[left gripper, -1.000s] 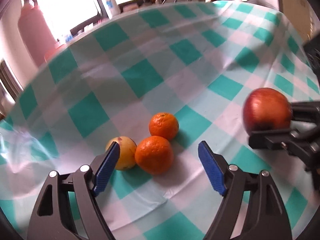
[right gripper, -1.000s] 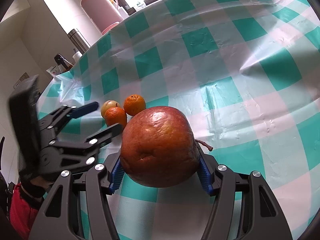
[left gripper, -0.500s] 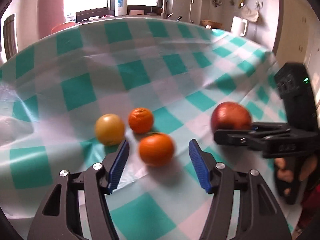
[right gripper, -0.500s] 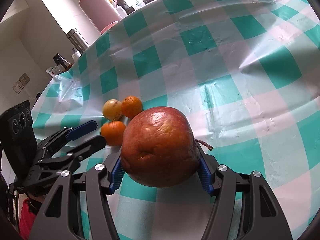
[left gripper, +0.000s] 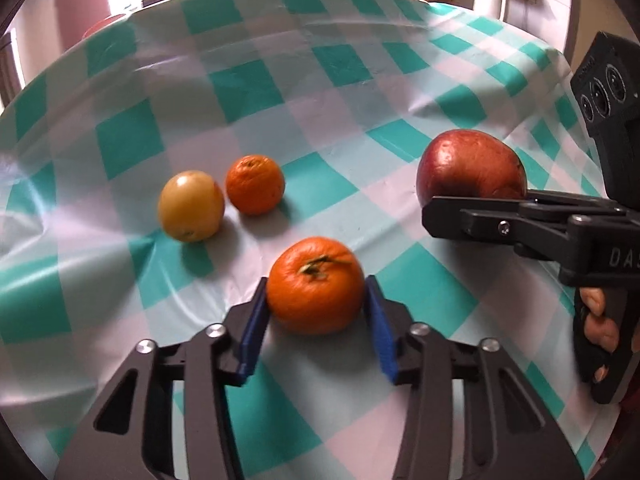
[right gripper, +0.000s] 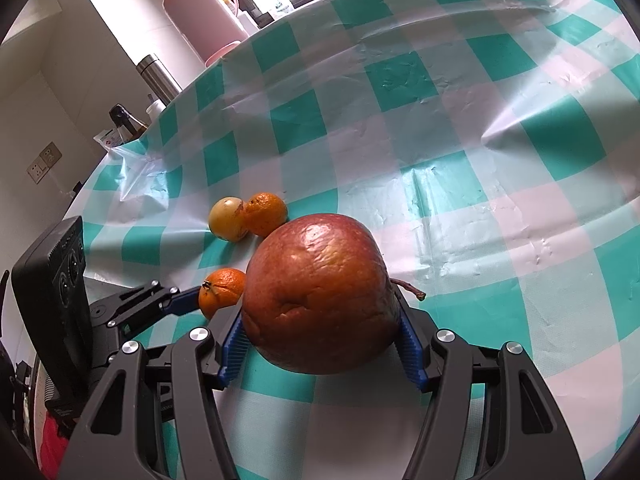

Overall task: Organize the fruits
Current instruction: 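Grasp an orange with the left tool while the right tool holds the apple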

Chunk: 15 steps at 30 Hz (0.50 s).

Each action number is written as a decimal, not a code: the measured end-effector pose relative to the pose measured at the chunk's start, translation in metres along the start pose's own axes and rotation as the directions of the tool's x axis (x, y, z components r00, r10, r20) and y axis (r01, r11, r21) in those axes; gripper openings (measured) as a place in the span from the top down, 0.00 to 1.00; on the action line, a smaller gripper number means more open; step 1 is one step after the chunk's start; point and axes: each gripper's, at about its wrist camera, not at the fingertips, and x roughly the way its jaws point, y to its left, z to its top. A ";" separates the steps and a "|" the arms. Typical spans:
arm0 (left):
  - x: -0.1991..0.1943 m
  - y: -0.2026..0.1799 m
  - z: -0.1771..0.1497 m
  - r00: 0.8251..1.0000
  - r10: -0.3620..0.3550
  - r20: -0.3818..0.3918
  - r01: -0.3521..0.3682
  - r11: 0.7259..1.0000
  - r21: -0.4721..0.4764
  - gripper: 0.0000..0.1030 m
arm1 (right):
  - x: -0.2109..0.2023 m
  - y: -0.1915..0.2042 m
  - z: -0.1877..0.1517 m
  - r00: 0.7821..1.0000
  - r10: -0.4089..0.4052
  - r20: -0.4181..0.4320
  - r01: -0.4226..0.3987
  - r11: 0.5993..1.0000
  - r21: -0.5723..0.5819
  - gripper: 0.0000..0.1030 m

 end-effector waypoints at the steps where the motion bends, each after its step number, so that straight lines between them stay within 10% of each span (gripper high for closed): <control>1: -0.001 0.001 -0.001 1.000 -0.002 0.002 0.002 1.000 -0.014 0.56 | 0.000 0.000 0.000 1.000 0.000 0.001 0.000 1.000 -0.001 0.39; 9: -0.001 0.004 0.001 0.999 -0.033 0.007 0.033 0.995 -0.089 0.38 | 0.000 0.000 0.000 1.000 -0.001 0.001 0.001 1.000 -0.002 0.40; 15: -0.001 0.002 0.004 1.000 0.029 0.009 -0.027 0.991 -0.132 0.57 | 0.000 0.001 0.000 1.000 0.003 0.002 -0.003 1.000 -0.010 0.40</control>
